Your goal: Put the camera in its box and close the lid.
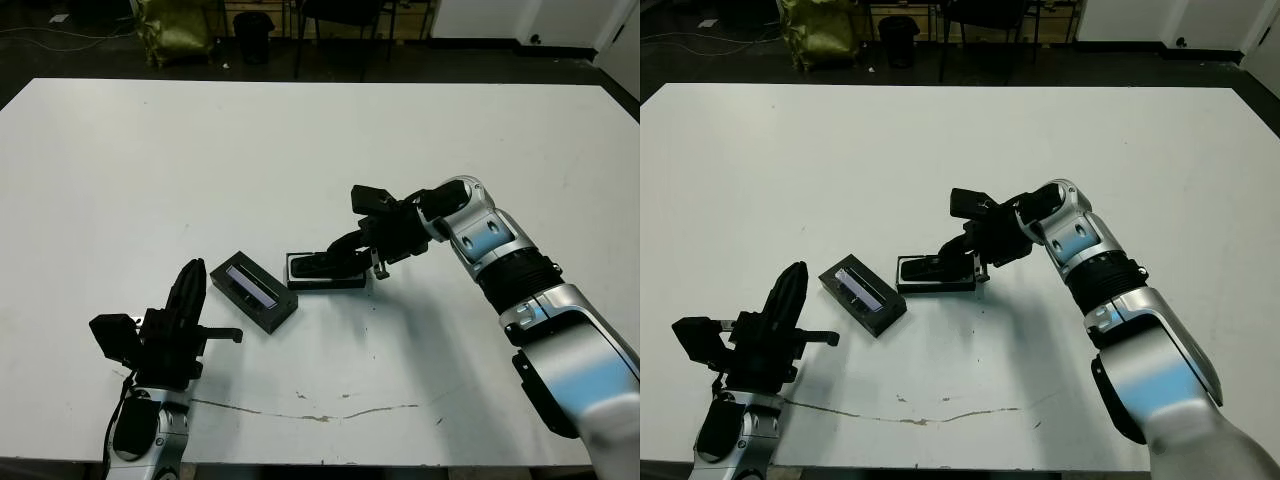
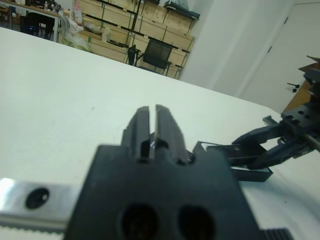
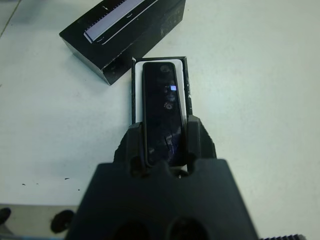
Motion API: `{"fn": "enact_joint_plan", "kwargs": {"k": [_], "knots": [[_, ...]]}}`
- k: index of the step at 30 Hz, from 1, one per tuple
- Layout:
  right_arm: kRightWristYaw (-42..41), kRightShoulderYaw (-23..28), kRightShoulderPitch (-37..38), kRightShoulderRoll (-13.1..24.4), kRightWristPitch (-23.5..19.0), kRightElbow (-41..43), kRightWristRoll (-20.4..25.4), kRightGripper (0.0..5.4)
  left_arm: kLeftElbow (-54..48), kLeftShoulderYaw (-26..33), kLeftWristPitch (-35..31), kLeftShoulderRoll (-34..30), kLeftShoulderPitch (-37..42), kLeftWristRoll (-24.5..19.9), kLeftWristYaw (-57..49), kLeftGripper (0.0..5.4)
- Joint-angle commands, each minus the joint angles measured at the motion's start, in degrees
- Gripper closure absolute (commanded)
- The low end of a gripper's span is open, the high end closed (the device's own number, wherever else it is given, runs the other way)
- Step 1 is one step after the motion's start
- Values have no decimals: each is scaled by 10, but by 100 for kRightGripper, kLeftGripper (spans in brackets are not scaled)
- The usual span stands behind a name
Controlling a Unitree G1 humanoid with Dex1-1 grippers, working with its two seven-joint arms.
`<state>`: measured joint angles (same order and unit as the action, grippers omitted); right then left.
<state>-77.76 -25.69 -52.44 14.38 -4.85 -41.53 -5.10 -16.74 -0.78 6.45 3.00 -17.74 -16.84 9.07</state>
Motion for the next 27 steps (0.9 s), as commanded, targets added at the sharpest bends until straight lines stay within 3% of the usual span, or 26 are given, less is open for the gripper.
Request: {"fn": "enact_joint_plan", "kwargs": {"k": [1, 5, 21, 27], "knots": [[-6, -16, 22, -17, 35, -20, -9, 446, -3, 0, -17, -1, -8, 0, -6, 540], [-17, -17, 4, -12, 83, -37, -14, 355, 6, 2, -4, -2, -5, -2, 3, 540], [-41, 1, -25, -15, 71, -72, -9, 4, 0, 2, -19, -4, -4, 0, -4, 540], [-39, 16, -26, -13, 40, -62, 1, 4, 10, 4, -4, -5, -1, 0, 6, 540]]}}
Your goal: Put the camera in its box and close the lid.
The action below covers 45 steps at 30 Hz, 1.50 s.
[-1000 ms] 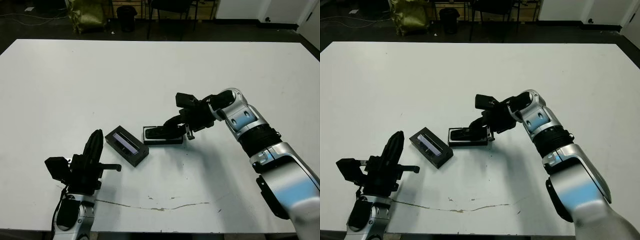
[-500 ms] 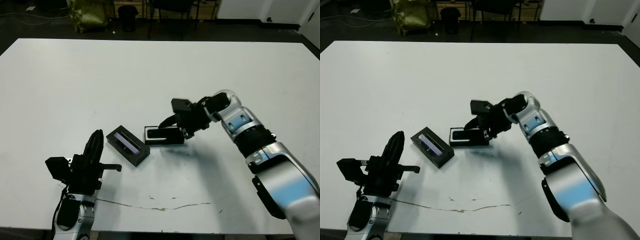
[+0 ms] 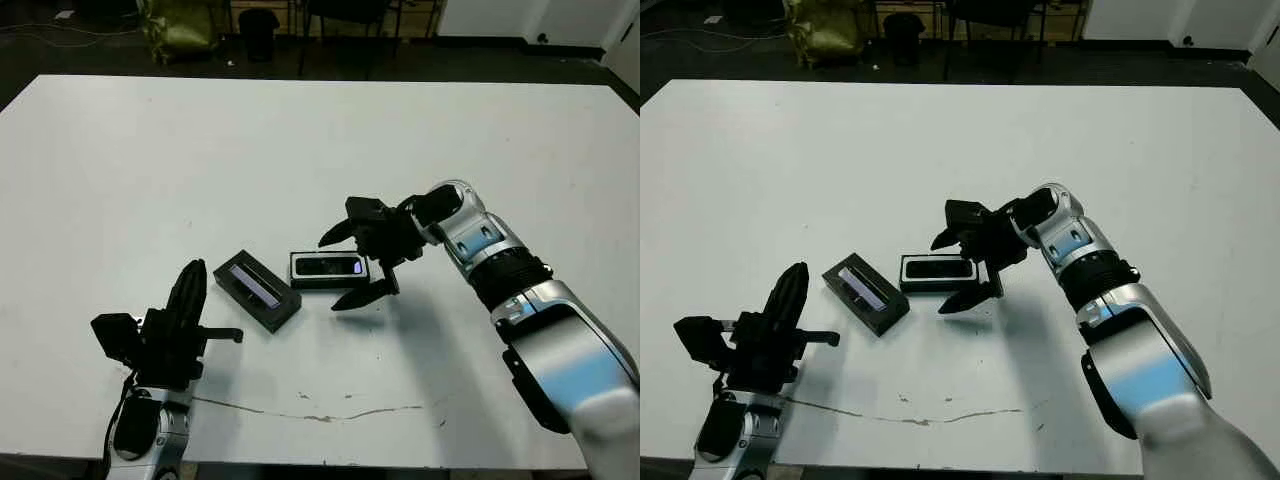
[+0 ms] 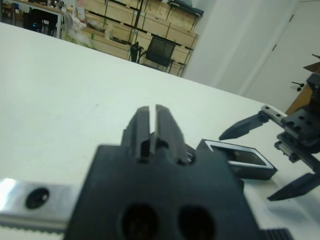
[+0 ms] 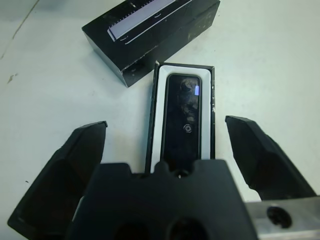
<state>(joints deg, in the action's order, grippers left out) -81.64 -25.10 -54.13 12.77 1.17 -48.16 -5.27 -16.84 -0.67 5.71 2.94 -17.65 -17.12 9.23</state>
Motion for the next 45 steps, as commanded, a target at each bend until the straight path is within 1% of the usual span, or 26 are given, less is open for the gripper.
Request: {"fn": "enact_joint_plan", "kwargs": {"k": [1, 4, 6, 8, 11, 12, 14, 15, 17, 19, 22, 23, 26, 28, 31, 33, 35, 37, 40, 42, 45], "knots": [[0, 16, -10, 5, -27, 9, 7, 4, 11, 3, 4, -4, -2, 6, 3, 540], [-3, 39, -11, 11, -39, 22, 25, 4, -1, 1, -11, -2, -6, 10, -8, 540], [1, 58, -7, 17, -49, 42, 40, 4, -13, -1, -30, 0, -10, 0, -13, 540], [10, 84, 2, 26, -67, 70, 60, 4, -5, 1, -18, -2, -7, 0, -6, 540], [47, 135, 37, 35, -74, 134, 103, 4, 6, 2, 0, -3, -4, 8, -1, 540], [70, 151, 52, 38, -87, 166, 115, 4, 10, 2, 9, -4, -3, 10, 2, 540], [131, 182, 91, 44, -141, 253, 134, 4, 16, 2, 19, -3, -1, 9, 5, 540], [165, 199, 115, 45, -160, 302, 144, 7, 18, 2, 21, -3, 0, 7, 7, 540], [230, 232, 163, 45, -194, 392, 160, 27, 24, 4, 28, -5, 4, 1, 16, 540], [285, 254, 209, 45, -209, 466, 169, 67, 25, 4, 28, -5, 6, 4, 15, 540], [366, 275, 287, 47, -220, 579, 161, 132, 21, 3, 30, -8, 5, 15, 12, 540], [384, 279, 314, 48, -216, 607, 160, 158, 24, 4, 34, -10, 6, 15, 16, 540], [424, 282, 388, 53, -184, 668, 151, 226, 34, 8, 47, -13, 10, 12, 27, 540], [440, 284, 434, 52, -151, 693, 149, 272, 34, 9, 47, -13, 10, 9, 29, 540], [457, 281, 492, 52, -108, 722, 147, 341, 22, 9, 39, -17, 7, 16, 27, 540], [469, 277, 532, 57, -95, 746, 140, 386, 12, 16, 25, -27, 7, 10, 30, 540], [477, 275, 565, 58, -79, 762, 136, 432, 2, 29, 11, -46, 14, 15, 31, 540], [482, 271, 592, 56, -54, 764, 135, 477, -3, 49, 3, -75, 32, 11, 44, 540], [487, 266, 620, 52, -26, 758, 140, 539, 6, 84, 11, -142, 74, 4, 92, 540], [488, 264, 629, 50, -11, 749, 145, 539, 17, 105, 12, -191, 109, -3, 130, 540], [491, 262, 635, 50, -5, 741, 152, 539, -9, 123, -89, -309, 174, -3, 184, 540]]}}
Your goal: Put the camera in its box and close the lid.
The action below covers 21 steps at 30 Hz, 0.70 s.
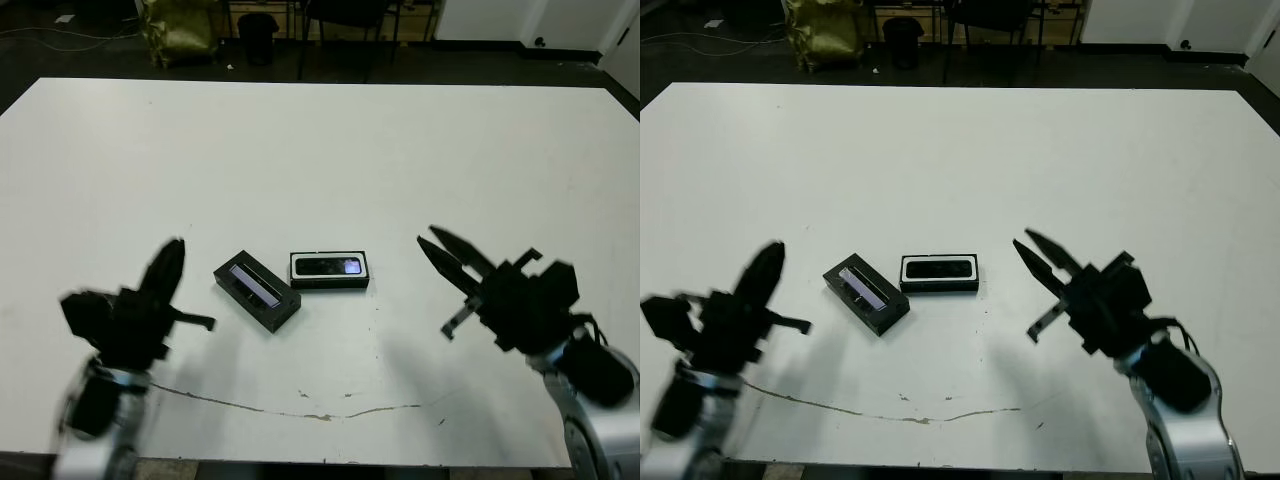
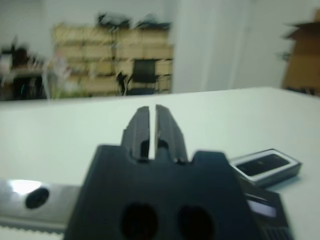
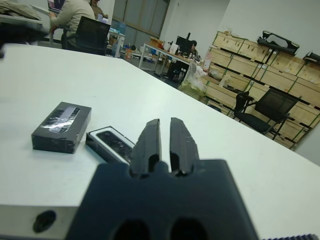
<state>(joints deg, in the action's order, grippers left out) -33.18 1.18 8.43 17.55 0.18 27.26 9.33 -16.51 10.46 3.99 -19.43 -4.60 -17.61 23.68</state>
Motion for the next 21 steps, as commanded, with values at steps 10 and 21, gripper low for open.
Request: {"fn": "enact_joint_plan", "kwargs": {"k": [10, 21], "knots": [[16, -15, 9, 17, -11, -11, 5, 539, 193, -186, -141, -257, 453, 93, 359, 540], [23, -20, 14, 14, 7, -25, 12, 539, 427, -371, -72, -156, 665, 257, 486, 540]]}}
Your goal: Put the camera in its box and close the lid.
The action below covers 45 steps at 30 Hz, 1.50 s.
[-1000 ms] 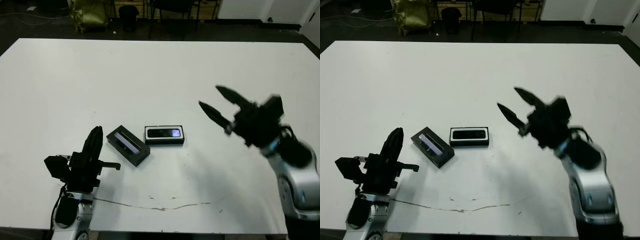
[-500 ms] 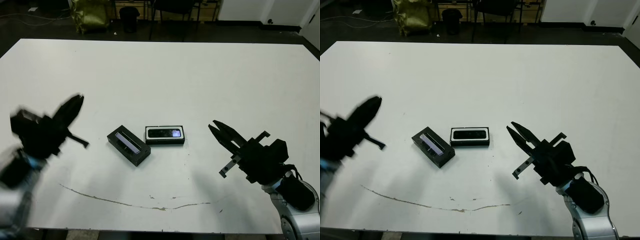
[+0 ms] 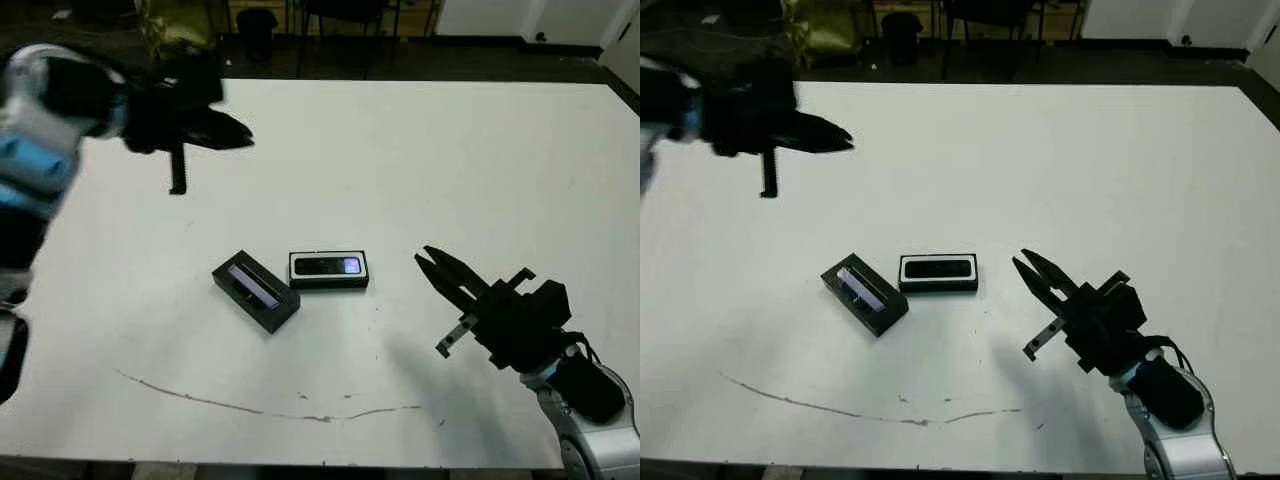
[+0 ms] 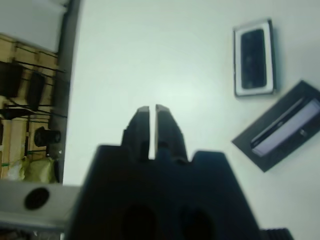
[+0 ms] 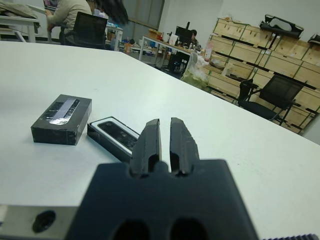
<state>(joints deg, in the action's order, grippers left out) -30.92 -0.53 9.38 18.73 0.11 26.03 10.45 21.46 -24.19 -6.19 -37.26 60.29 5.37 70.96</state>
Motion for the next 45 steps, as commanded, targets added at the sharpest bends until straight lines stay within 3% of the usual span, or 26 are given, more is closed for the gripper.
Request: {"fn": "enact_joint_plan", "kwargs": {"k": [1, 9, 16, 45], "knots": [[1, -4, 5, 1, 13, -15, 3, 539, 65, -31, 44, 31, 21, 37, 14, 540], [-1, -7, 6, 1, 35, -30, 4, 539, 113, -68, 177, 63, 0, 113, -15, 540], [4, -14, 6, 2, 29, -29, 7, 539, 94, -62, 228, 60, -29, 117, -15, 540], [8, -13, 12, 7, 34, -19, 6, 539, 135, -100, 270, 61, -62, 196, -10, 540]]}}
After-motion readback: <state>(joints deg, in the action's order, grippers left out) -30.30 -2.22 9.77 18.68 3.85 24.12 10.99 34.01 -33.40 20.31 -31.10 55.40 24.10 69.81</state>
